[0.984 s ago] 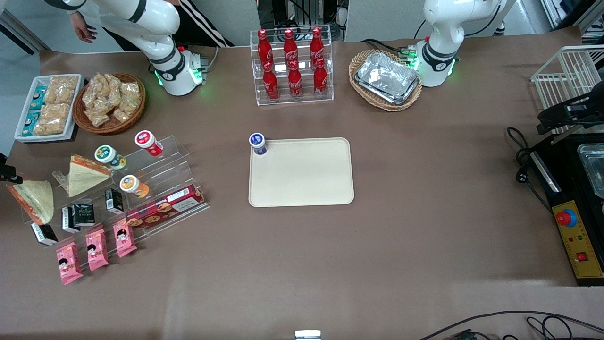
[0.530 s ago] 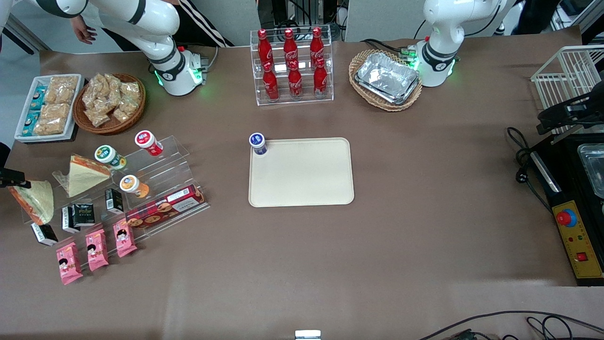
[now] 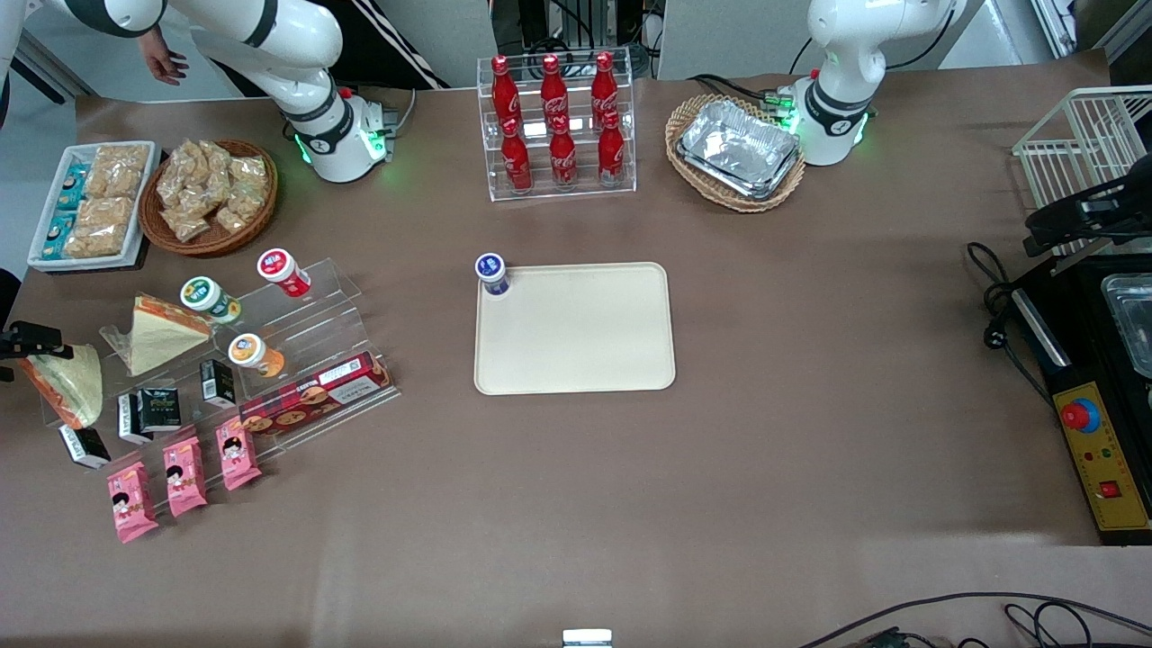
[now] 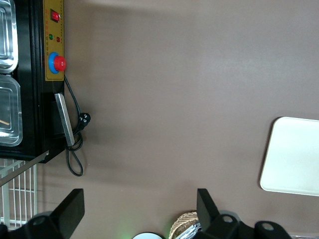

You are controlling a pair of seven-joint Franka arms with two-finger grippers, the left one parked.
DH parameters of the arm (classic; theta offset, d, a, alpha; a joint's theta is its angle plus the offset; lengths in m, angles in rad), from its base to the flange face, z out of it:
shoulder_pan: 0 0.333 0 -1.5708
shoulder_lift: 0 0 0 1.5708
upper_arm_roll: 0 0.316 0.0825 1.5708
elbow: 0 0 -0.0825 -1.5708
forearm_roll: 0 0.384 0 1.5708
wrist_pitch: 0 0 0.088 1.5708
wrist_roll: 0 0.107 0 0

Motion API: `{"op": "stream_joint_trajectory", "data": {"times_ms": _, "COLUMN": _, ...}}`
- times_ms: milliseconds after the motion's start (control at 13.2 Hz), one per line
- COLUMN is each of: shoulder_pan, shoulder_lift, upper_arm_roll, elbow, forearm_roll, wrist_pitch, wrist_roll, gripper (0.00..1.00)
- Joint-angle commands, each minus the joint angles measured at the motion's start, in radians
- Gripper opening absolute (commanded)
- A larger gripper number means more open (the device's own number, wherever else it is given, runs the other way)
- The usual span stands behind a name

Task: Place sandwich on tray
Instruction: 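Lower the right gripper onto the upright wrapped sandwich and close it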

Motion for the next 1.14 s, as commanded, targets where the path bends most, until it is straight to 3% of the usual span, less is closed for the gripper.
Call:
{"op": "stream_joint_trajectory", "data": {"times_ms": 0, "shoulder_pan": -0.001, "shoulder_lift": 0.011, "upper_arm_roll": -0.002, "elbow": -0.033, "forearm_roll": 0.031, "wrist_pitch": 0.054, "wrist_roll": -0.023, "gripper": 1.0}}
{"op": "stream_joint_trajectory", "data": {"times_ms": 303, "shoulder_pan": -0.001, "shoulder_lift": 0.011, "upper_arm_roll": -0.002, "elbow": -0.063, "forearm_roll": 0.031, "wrist_pitch": 0.081, "wrist_roll": -0.032, "gripper": 1.0}}
{"op": "stream_joint_trajectory", "data": {"times_ms": 378, "shoulder_pan": -0.001, "shoulder_lift": 0.012, "upper_arm_roll": -0.001, "elbow": -0.063, "forearm_roll": 0.036, "wrist_pitch": 0.081, "wrist_roll": -0.032, "gripper": 0.94}}
{"op": "stream_joint_trajectory", "data": {"times_ms": 530, "shoulder_pan": 0.002, "shoulder_lift": 0.012, "upper_arm_roll": -0.001, "elbow": -0.059, "forearm_roll": 0.039, "wrist_pitch": 0.081, "wrist_roll": -0.032, "gripper": 0.49}}
{"op": "stream_joint_trajectory", "data": {"times_ms": 605, "shoulder_pan": 0.005, "shoulder_lift": 0.012, "upper_arm_roll": -0.001, "elbow": -0.058, "forearm_roll": 0.039, "wrist_pitch": 0.08, "wrist_roll": -0.032, "gripper": 0.32}}
{"op": "stream_joint_trajectory", "data": {"times_ms": 832, "shoulder_pan": 0.005, "shoulder_lift": 0.012, "upper_arm_roll": 0.001, "elbow": -0.056, "forearm_roll": 0.039, "wrist_pitch": 0.077, "wrist_roll": -0.032, "gripper": 0.05}}
{"op": "stream_joint_trajectory", "data": {"times_ms": 908, "shoulder_pan": 0.005, "shoulder_lift": 0.012, "upper_arm_roll": 0.001, "elbow": -0.055, "forearm_roll": 0.039, "wrist_pitch": 0.077, "wrist_roll": -0.033, "gripper": 0.0}}
{"op": "stream_joint_trajectory", "data": {"times_ms": 1059, "shoulder_pan": 0.006, "shoulder_lift": 0.012, "upper_arm_roll": 0.001, "elbow": -0.049, "forearm_roll": 0.037, "wrist_pitch": 0.071, "wrist_roll": -0.035, "gripper": 0.0}}
